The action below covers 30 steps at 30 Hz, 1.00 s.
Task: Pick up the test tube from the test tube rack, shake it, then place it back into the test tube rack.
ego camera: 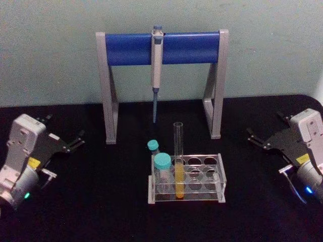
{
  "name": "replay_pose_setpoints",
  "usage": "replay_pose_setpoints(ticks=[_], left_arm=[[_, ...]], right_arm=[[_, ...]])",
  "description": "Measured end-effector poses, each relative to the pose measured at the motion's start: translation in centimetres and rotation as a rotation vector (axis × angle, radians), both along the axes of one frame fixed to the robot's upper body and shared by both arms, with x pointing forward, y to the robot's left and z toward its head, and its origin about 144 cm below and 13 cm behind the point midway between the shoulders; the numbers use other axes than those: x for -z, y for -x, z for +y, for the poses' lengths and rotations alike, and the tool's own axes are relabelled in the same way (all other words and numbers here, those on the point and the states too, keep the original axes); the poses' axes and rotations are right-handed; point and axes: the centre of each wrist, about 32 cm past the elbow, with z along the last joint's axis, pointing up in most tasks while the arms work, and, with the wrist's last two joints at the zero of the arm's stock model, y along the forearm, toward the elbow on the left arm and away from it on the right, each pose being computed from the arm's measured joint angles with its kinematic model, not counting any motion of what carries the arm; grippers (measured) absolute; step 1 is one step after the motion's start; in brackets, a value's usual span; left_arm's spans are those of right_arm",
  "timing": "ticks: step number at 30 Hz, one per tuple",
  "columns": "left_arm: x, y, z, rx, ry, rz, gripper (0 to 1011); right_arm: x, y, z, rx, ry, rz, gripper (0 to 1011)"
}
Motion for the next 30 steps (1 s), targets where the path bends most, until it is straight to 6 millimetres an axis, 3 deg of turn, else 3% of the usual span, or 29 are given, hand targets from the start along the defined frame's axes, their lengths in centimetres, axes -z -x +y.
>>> replay_pose_setpoints(ticks=[30], left_arm=[[0.00,0.00,0.00,0.000,0.000,0.000,1001]], right_arm=[[-0.01,-0.01,-0.02,0.000,0.001,0.000,1000]])
